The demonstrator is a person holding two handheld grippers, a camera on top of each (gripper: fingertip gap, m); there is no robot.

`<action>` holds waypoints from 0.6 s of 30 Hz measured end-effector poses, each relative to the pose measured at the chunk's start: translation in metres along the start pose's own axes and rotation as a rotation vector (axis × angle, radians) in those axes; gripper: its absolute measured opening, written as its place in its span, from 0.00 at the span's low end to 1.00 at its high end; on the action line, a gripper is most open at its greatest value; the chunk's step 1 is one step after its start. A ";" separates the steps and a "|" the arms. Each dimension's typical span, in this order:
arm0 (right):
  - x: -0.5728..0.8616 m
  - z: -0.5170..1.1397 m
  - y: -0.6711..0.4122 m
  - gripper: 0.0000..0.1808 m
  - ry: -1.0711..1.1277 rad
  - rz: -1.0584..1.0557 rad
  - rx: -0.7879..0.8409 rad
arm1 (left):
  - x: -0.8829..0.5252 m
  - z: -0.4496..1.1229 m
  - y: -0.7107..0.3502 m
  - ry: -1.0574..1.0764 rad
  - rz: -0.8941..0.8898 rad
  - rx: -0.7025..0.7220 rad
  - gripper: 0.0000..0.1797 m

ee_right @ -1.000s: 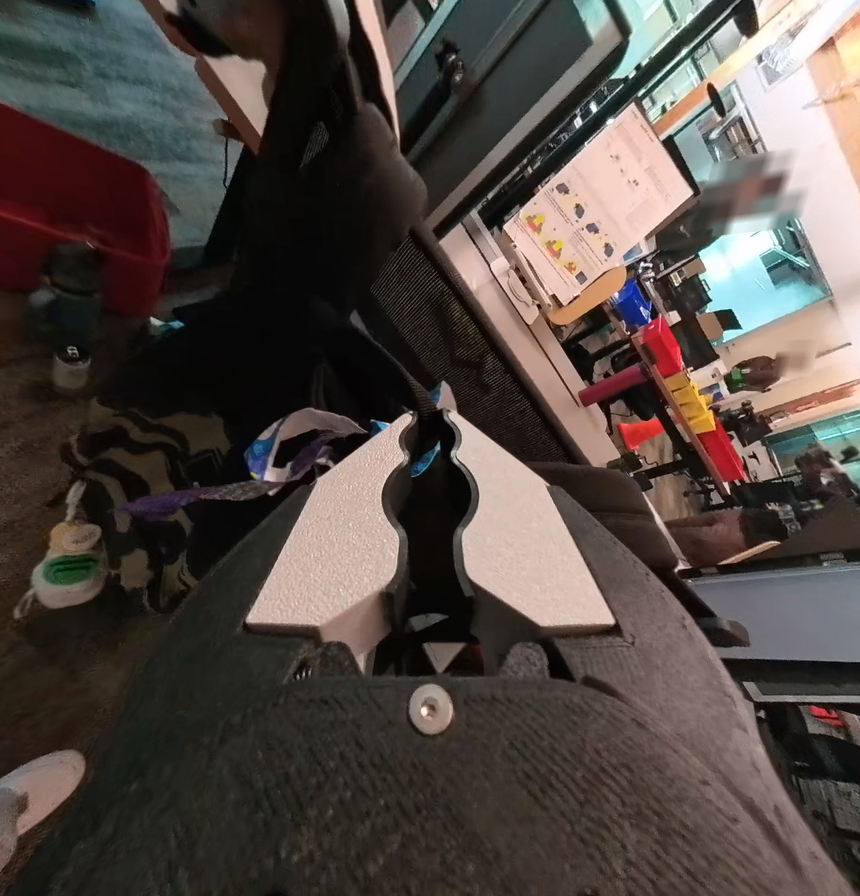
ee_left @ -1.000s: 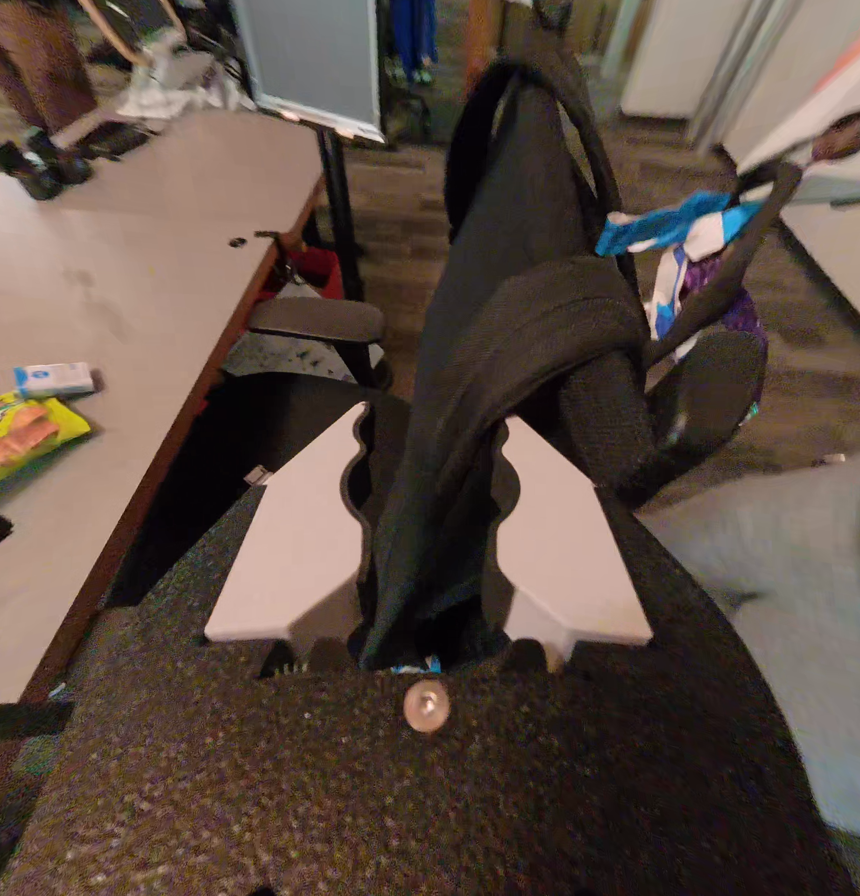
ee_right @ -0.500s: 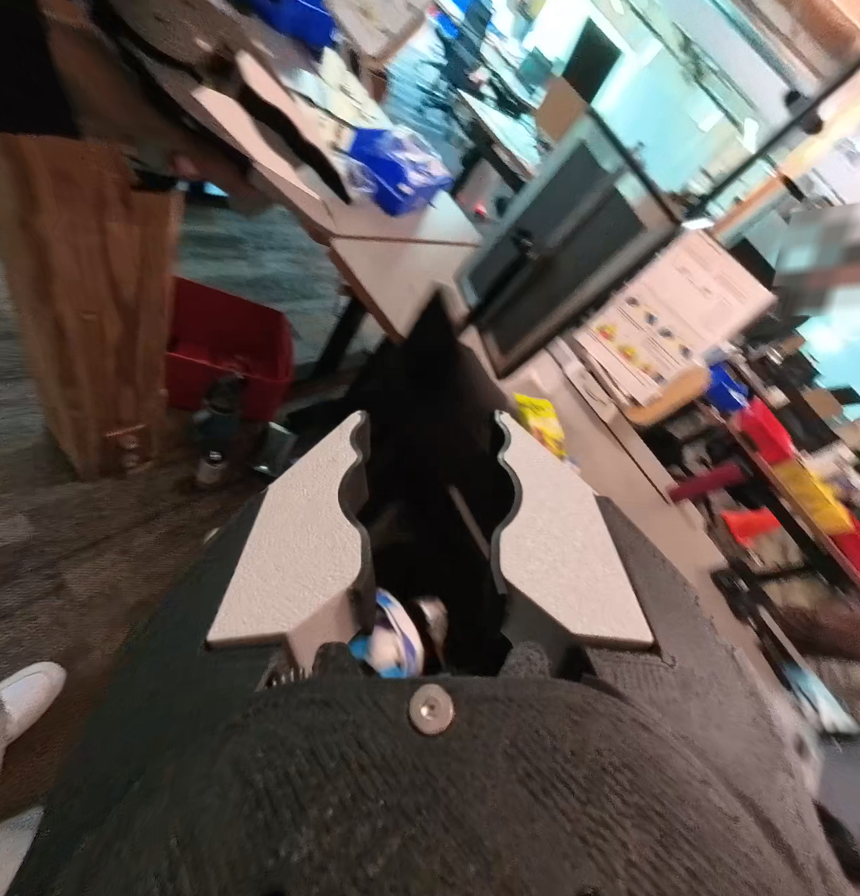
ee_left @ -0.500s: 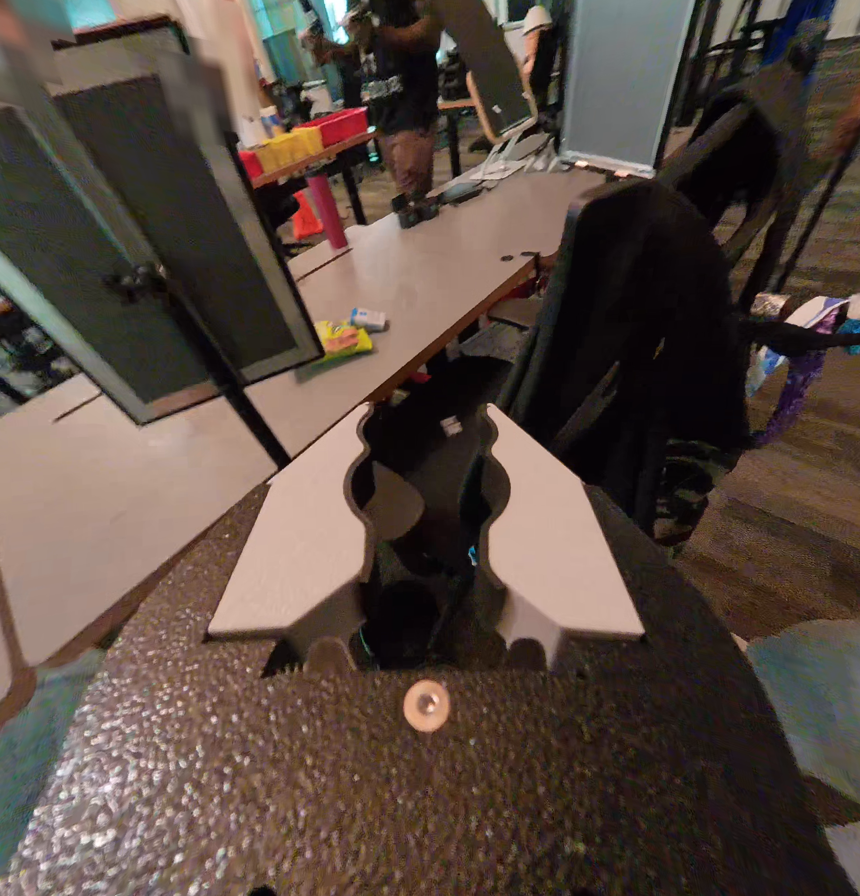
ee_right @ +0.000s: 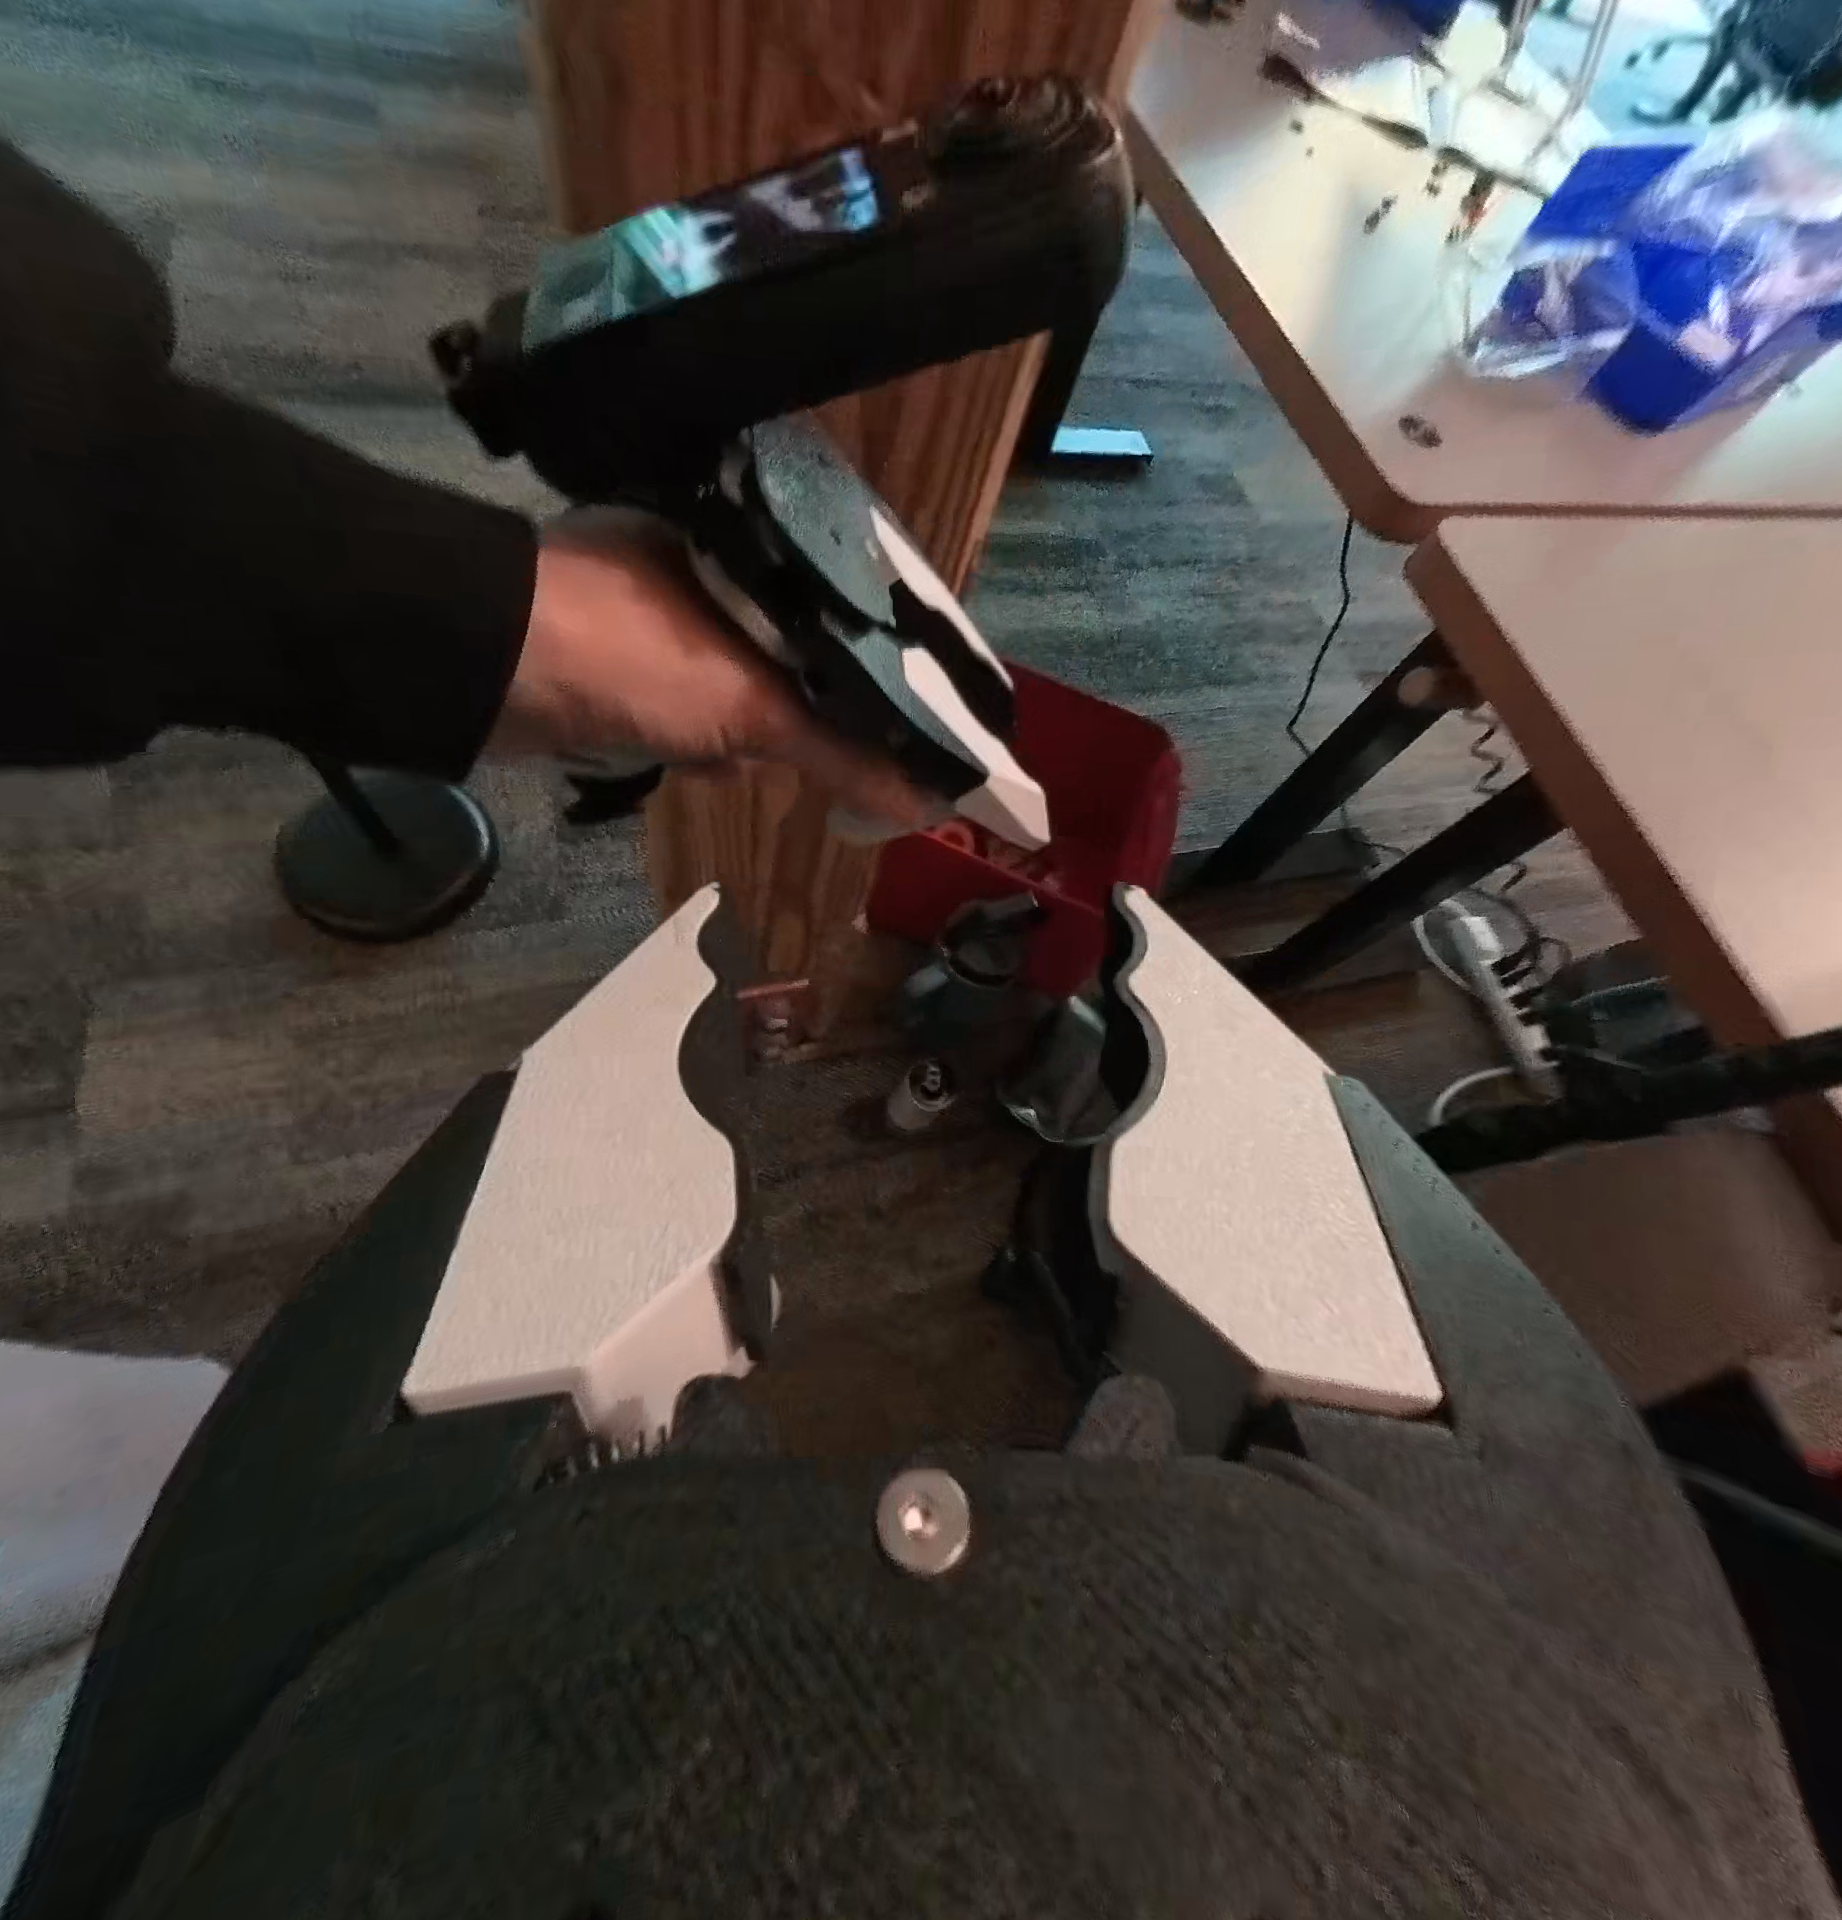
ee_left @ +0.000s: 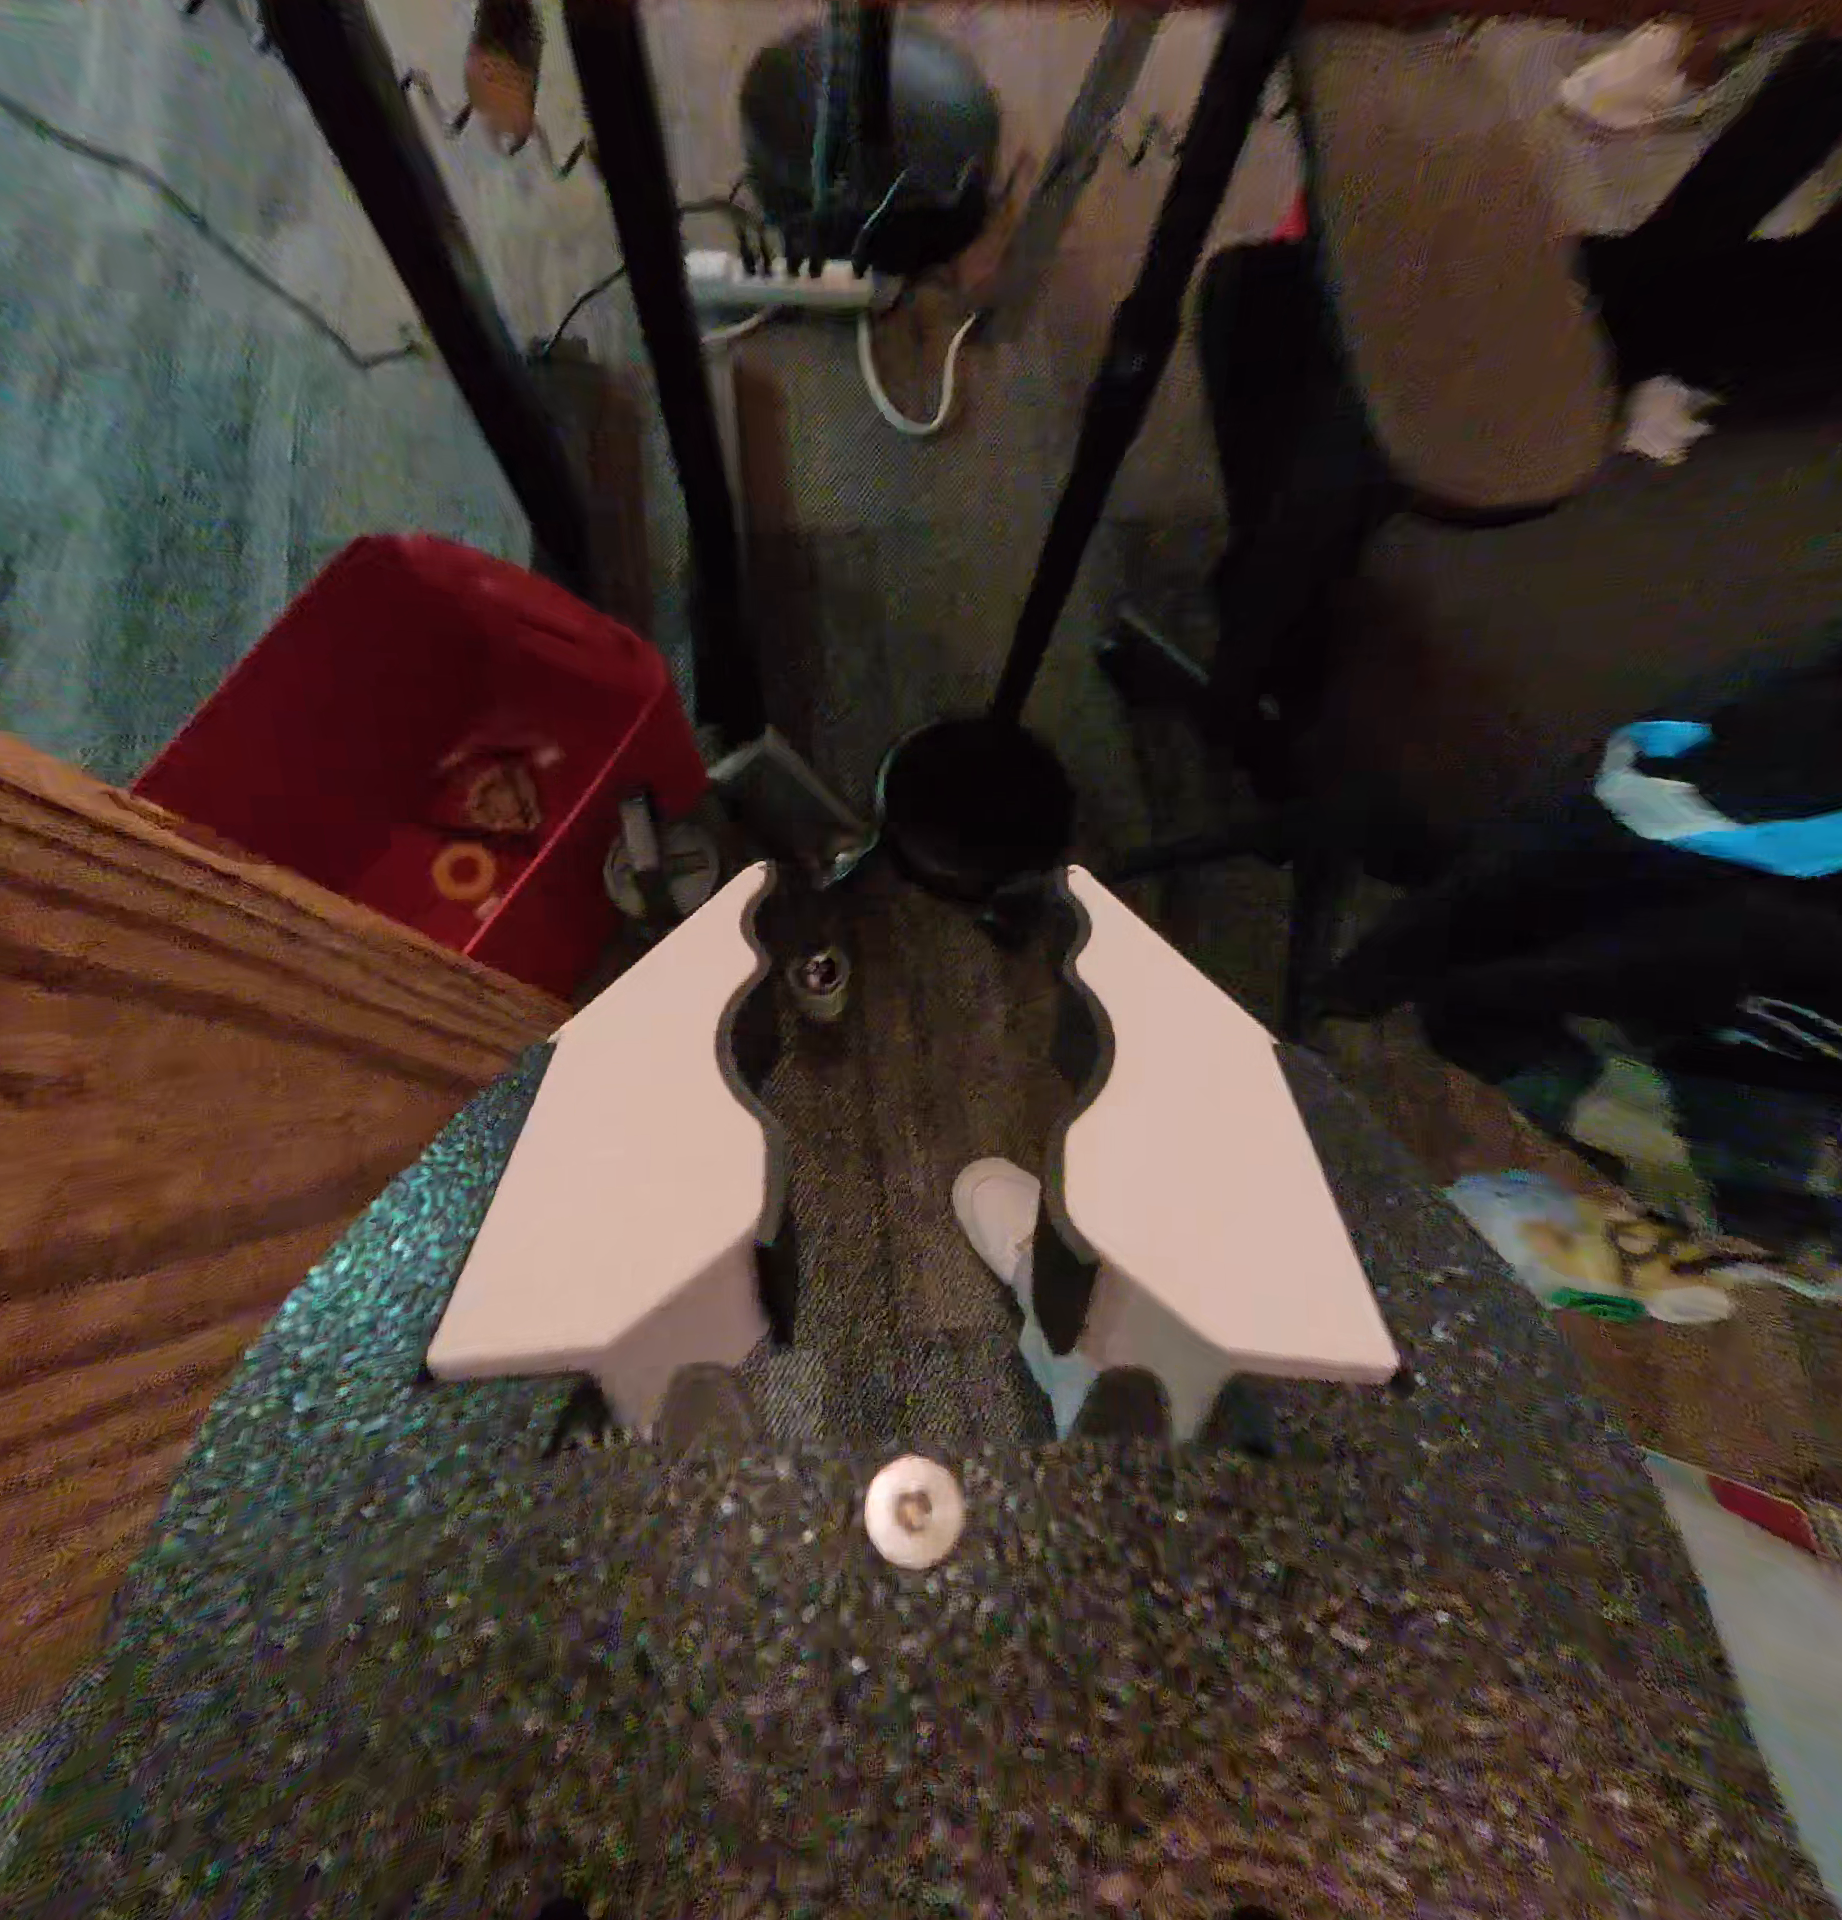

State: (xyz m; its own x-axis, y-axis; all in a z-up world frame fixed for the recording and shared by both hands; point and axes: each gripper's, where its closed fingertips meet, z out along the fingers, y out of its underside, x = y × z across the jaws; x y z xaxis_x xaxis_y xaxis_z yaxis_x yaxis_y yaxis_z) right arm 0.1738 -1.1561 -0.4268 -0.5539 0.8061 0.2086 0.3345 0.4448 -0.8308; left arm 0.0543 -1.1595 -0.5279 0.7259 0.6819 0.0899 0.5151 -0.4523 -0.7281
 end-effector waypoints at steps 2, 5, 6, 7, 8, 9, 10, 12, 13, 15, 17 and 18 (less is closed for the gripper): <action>0.013 0.041 0.015 0.41 -0.002 0.070 -0.019 | -0.025 0.035 0.012 -0.049 -0.013 -0.047 0.30; 0.034 0.091 0.040 0.42 0.014 0.128 -0.041 | -0.059 0.098 0.030 -0.083 -0.040 -0.098 0.35; 0.040 0.104 0.051 0.42 0.018 0.141 -0.048 | -0.072 0.123 0.037 -0.101 -0.047 -0.110 0.36; 0.046 0.115 0.064 0.43 0.022 0.154 -0.063 | -0.088 0.149 0.045 -0.125 -0.056 -0.115 0.36; 0.052 0.124 0.079 0.44 0.039 0.170 -0.087 | -0.104 0.176 0.054 -0.141 -0.075 -0.117 0.39; 0.056 0.131 0.096 0.44 0.056 0.186 -0.115 | -0.119 0.203 0.064 -0.154 -0.108 -0.126 0.43; 0.057 0.136 0.112 0.43 0.059 0.202 -0.136 | -0.135 0.230 0.076 -0.168 -0.141 -0.141 0.43; 0.055 0.143 0.140 0.41 0.071 0.245 -0.152 | -0.167 0.281 0.102 -0.204 -0.168 -0.163 0.42; 0.053 0.145 0.156 0.40 0.082 0.270 -0.167 | -0.180 0.305 0.118 -0.220 -0.186 -0.191 0.41; 0.047 0.151 0.184 0.40 0.100 0.296 -0.205 | -0.199 0.347 0.148 -0.234 -0.212 -0.261 0.43; 0.043 0.155 0.209 0.40 0.127 0.293 -0.250 | -0.215 0.380 0.169 -0.267 -0.208 -0.299 0.43; 0.042 0.158 0.220 0.41 0.150 0.304 -0.268 | -0.223 0.394 0.176 -0.290 -0.192 -0.308 0.43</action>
State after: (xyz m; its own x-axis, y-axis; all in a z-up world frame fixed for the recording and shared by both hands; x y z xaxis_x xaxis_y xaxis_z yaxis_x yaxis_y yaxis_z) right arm 0.1039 -1.0856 -0.6821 -0.2897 0.9550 0.0640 0.6623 0.2483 -0.7069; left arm -0.1967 -1.1648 -0.9433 0.4695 0.8826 -0.0228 0.7709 -0.4224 -0.4768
